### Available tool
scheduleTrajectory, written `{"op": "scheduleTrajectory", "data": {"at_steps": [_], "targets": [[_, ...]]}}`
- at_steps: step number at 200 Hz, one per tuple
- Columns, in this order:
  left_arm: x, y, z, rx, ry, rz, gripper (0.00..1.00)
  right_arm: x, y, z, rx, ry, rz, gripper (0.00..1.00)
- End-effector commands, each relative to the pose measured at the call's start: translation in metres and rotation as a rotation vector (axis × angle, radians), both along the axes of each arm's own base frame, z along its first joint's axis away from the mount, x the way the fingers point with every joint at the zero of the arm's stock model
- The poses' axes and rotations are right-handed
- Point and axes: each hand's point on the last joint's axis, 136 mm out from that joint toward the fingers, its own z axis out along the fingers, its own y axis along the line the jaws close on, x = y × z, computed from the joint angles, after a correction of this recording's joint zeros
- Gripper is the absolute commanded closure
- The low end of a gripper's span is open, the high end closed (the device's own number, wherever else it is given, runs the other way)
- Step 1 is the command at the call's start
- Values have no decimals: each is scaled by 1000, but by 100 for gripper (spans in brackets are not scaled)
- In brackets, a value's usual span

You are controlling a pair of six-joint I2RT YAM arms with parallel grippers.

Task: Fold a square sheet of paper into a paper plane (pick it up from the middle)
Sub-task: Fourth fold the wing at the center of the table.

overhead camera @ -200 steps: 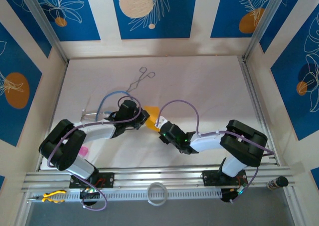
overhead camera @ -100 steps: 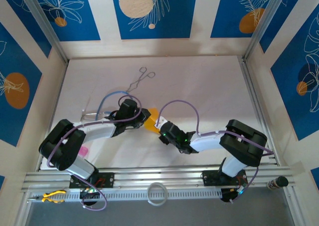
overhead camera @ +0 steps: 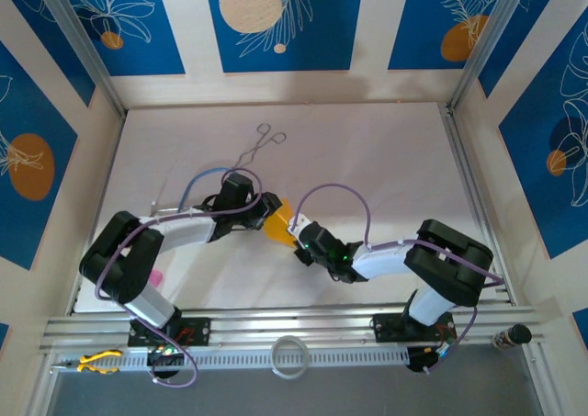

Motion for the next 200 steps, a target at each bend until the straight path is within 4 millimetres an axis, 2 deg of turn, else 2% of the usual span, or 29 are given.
{"op": "scheduleTrajectory", "data": {"at_steps": [1, 18, 46, 80, 121, 200], "targets": [[3, -4, 3, -14, 2, -45, 51, 0, 3, 2, 33, 1, 5, 88], [3, -4, 1, -14, 15, -57, 54, 0, 2, 2, 35, 1, 6, 88], [3, -4, -2, -31, 29, -57, 71, -1, 4, 3, 36, 7, 12, 85], [5, -5, 1, -47, 24, -47, 86, -2, 3, 7, 31, 6, 8, 79], [5, -4, -1, -57, 27, -30, 89, 0, 4, 12, 11, -14, -8, 76], [4, -1, -3, -44, 28, -22, 89, -6, 4, 16, 45, 21, -29, 75]]}}
